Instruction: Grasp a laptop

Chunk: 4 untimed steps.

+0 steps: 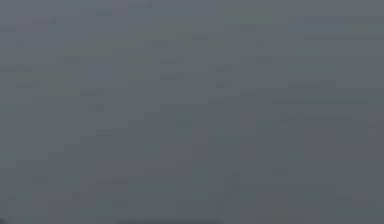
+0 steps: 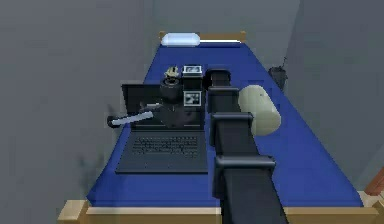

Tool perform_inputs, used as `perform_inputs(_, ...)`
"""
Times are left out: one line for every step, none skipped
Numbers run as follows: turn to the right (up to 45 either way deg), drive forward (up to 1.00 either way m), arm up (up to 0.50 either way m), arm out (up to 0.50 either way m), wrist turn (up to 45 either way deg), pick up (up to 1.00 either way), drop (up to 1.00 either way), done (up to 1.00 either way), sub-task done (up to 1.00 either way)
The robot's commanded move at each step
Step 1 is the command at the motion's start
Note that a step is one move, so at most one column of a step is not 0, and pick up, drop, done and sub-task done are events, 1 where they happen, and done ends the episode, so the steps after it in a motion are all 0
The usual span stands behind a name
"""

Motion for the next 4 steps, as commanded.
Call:
perform_inputs(0.0, 0.00, 0.00, 0.00, 36.0, 0.00, 0.00, 0.00, 0.00)
perform_inputs(0.0, 0.00, -0.30, 0.00, 0.0, 0.00, 0.00, 0.00, 0.00)
perform_inputs(0.0, 0.00, 0.00, 0.00, 0.0, 1.00, 0.00, 0.00, 0.00)
perform_inputs(0.0, 0.00, 0.10, 0.00, 0.0, 0.00, 0.00, 0.00, 0.00)
